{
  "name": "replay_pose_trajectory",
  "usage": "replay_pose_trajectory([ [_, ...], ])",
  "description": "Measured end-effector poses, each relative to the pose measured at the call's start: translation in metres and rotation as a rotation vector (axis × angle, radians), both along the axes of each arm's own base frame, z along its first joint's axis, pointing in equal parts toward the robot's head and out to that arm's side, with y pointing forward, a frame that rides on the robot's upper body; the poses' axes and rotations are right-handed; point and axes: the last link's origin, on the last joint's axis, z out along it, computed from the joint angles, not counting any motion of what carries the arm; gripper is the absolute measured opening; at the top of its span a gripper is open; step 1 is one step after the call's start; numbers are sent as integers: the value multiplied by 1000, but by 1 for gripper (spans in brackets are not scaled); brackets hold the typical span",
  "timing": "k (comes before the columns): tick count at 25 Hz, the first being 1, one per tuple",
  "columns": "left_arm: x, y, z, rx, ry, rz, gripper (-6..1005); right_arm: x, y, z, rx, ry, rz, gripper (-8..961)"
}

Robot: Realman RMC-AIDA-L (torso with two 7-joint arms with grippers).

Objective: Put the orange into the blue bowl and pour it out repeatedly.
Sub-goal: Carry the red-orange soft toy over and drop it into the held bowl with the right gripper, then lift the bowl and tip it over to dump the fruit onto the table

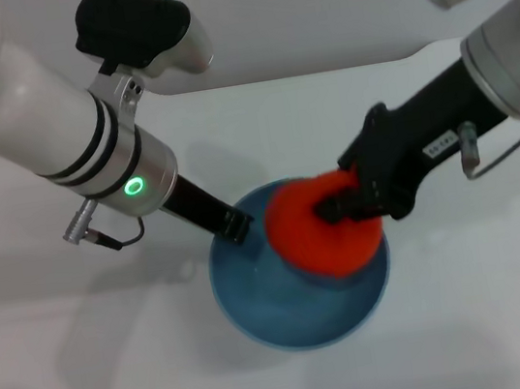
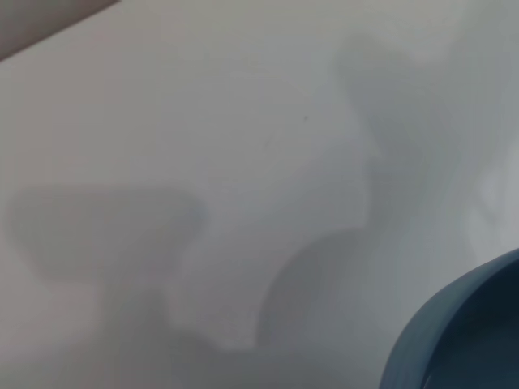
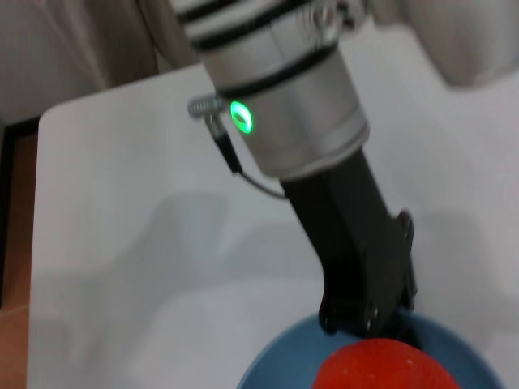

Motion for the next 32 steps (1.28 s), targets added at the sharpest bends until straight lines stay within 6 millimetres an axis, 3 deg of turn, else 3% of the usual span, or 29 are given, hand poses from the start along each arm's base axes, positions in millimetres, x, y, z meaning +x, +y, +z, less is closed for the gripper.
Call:
replay_pose_trajectory([
  [6, 5, 0, 0, -6, -6, -13, -1, 7, 1, -8, 8, -19, -14, 86],
  [12, 5, -1, -2, -12, -5, -21, -1, 4, 1, -7, 29, -20, 4, 269],
  [17, 4, 1, -2, 1, -11, -25, 0, 3, 1, 0, 59, -13, 5, 500],
  [21, 5, 6, -1, 36, -28, -57, -1, 8, 5, 17, 138, 18, -53, 526],
  [24, 3, 16, 2, 124, -63, -133, 0, 27, 15, 46, 246, 85, -233, 546],
  [26, 0, 23, 8, 251, -86, -246, 0, 58, 12, 69, 303, 80, -373, 559],
  [27, 0, 23, 8, 251, -86, -246, 0, 58, 12, 69, 303, 80, -373, 565],
  [32, -11, 23, 28, 584, -58, -520, -1, 113, -2, 86, 366, 2, -579, 573],
])
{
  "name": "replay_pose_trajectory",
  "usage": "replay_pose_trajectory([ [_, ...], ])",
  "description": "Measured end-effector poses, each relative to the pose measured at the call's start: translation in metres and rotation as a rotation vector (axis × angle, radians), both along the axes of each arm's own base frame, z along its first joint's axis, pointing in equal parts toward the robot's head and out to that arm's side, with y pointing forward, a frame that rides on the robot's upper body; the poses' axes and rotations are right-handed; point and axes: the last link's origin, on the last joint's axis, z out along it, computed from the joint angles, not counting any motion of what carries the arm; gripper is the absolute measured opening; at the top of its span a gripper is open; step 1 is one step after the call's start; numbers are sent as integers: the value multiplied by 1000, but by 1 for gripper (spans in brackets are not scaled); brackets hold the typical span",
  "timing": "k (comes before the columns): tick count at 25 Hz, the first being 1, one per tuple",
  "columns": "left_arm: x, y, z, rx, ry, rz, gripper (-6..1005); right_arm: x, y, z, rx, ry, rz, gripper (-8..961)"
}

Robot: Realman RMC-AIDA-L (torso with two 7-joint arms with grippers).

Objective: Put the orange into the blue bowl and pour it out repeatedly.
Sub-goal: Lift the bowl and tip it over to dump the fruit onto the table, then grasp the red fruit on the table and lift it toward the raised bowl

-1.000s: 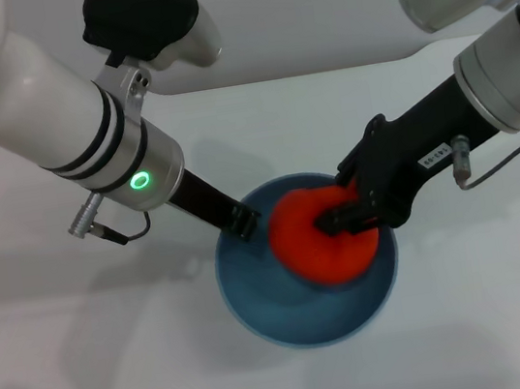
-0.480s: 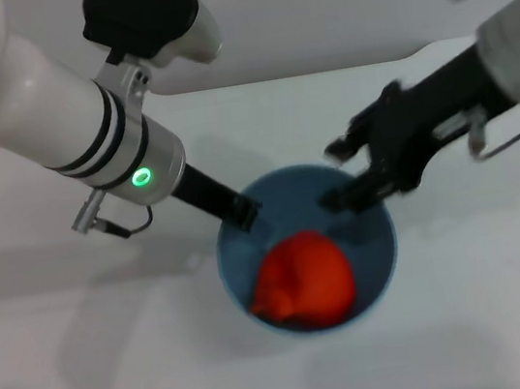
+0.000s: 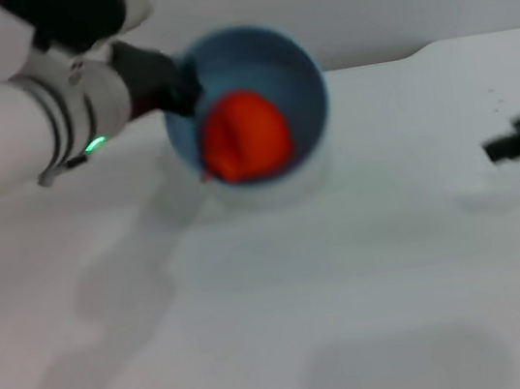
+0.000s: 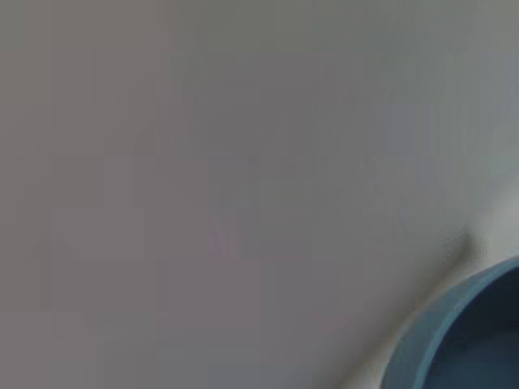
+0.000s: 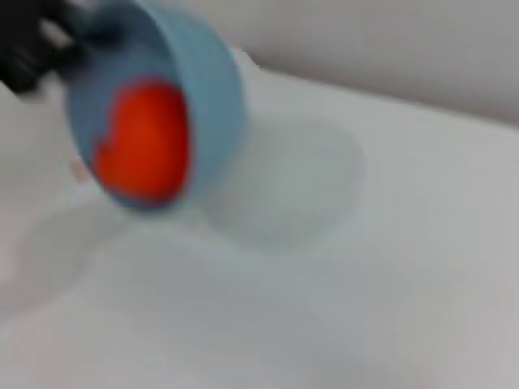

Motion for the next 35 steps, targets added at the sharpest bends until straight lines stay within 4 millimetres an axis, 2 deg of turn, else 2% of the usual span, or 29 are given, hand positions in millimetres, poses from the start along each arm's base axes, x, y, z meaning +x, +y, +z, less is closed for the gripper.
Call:
replay_pose_trajectory([
  [1, 0, -2, 2, 42, 3, -39, -1, 16, -6, 0, -13, -5, -75, 573],
  [2, -1, -6, 2, 77, 10, -78, -1, 16, -6, 0, -13, -5, -75, 573],
  [8, 0, -23, -2, 224, 115, -341, 0, 48, -18, -8, -72, -14, -261, 574],
  [10, -3, -33, -11, 333, 237, -539, 0, 53, -21, -11, -91, -16, -287, 574],
  [11, -3, -33, -11, 333, 237, -539, 0, 53, -21, -11, -91, -16, -287, 574],
  [16, -5, -56, -33, 532, 447, -824, -1, 56, -25, -14, -115, -7, -302, 573],
  [20, -12, -69, -61, 591, 650, -955, -1, 55, -26, -14, -121, 2, -306, 573],
  [23, -15, -75, -67, 613, 691, -982, -1, 56, -27, -14, -121, 5, -307, 572],
  [28, -11, -75, -63, 643, 632, -946, -1, 53, -25, -14, -120, 10, -298, 573],
  [29, -6, -72, -55, 665, 545, -856, -1, 50, -24, -15, -121, 25, -285, 573],
  [30, -6, -72, -55, 665, 545, -856, -1, 50, -24, -15, -121, 25, -285, 574],
  [31, -2, -68, -49, 675, 483, -784, 0, 47, -23, -15, -123, 37, -272, 574],
  [35, 6, -46, -20, 629, 274, -501, 0, 37, -18, -16, -117, 82, -218, 576],
])
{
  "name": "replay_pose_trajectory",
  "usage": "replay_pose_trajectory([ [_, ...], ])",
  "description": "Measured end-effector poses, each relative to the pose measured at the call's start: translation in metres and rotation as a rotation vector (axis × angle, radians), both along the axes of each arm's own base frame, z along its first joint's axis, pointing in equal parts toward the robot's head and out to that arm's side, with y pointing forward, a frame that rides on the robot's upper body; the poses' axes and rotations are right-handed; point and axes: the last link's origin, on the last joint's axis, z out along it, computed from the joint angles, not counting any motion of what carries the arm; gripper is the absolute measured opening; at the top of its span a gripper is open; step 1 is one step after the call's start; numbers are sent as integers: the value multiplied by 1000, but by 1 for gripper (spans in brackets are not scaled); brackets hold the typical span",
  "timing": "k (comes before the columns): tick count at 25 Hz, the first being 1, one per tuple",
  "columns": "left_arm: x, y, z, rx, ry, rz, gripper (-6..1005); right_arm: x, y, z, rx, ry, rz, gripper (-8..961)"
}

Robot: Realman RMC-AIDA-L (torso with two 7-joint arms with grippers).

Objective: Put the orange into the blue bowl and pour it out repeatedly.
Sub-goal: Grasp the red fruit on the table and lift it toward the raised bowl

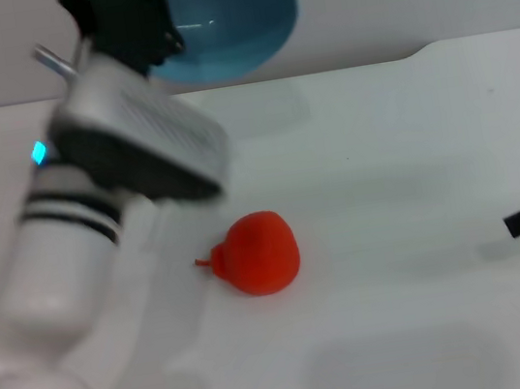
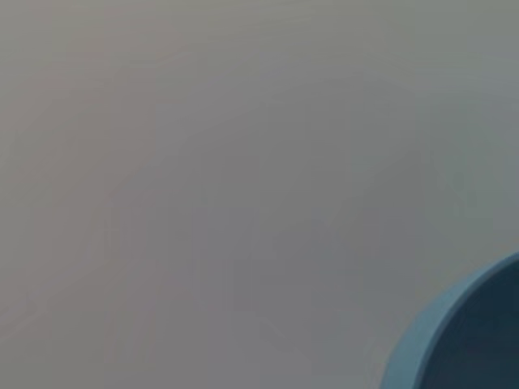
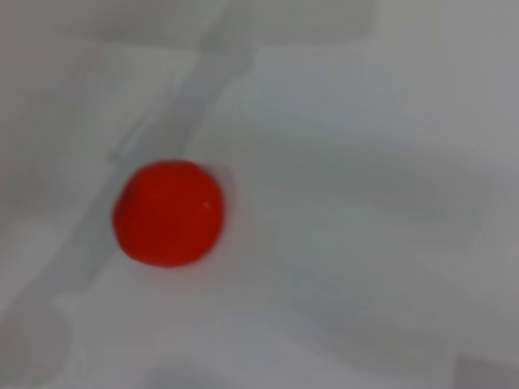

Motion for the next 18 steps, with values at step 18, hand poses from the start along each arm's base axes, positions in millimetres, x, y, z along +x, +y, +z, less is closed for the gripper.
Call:
replay_pose_trajectory([
  [18, -60, 27, 138, -881, -814, 651, -1, -57, 36, -53, 11, -55, 563, 584],
])
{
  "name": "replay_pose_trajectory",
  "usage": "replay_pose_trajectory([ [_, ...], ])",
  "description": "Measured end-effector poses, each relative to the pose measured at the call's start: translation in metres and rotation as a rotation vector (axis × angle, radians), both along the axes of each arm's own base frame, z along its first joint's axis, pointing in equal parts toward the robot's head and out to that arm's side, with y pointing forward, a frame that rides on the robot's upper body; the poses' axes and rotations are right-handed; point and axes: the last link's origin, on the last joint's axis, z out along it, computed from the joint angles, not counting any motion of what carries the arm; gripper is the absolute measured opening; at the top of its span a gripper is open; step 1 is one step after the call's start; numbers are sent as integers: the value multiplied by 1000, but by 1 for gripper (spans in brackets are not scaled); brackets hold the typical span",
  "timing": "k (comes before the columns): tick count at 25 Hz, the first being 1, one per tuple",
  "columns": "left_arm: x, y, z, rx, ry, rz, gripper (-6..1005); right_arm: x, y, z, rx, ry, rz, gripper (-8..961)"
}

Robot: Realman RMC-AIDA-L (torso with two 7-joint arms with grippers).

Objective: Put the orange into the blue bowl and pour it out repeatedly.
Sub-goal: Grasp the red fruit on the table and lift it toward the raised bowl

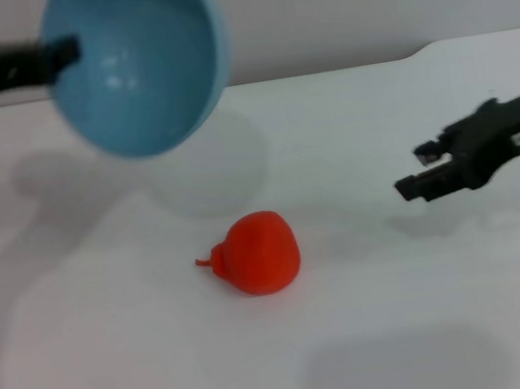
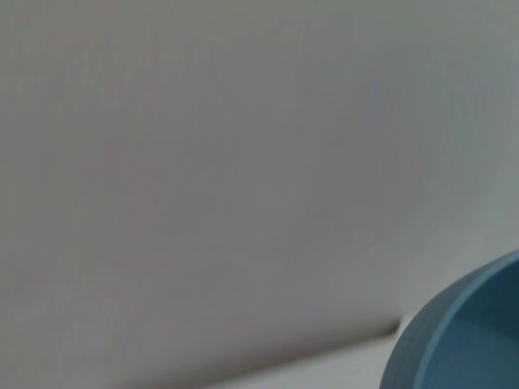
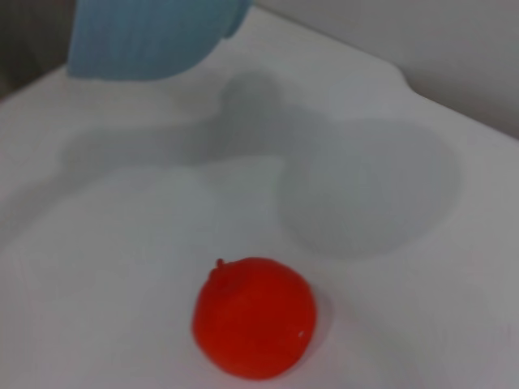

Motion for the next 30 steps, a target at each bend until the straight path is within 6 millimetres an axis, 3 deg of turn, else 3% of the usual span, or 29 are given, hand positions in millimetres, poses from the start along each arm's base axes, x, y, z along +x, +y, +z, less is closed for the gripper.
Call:
replay_pose_trajectory([
  [5, -14, -16, 10, -116, 82, 130, 0, -8, 7, -27, 3, -55, 109, 586],
  [7, -20, -26, 10, -170, 136, 185, 0, -20, 14, -51, -9, -68, 171, 587],
  [8, -21, -30, 10, -183, 149, 194, 0, -20, 14, -51, -9, -68, 171, 588],
  [15, -25, -47, 14, -205, 177, 232, -1, -48, 21, -99, -105, -10, 304, 591],
  [30, -19, -52, 12, -237, 195, 222, -1, -33, 15, -146, -65, -39, 278, 586],
])
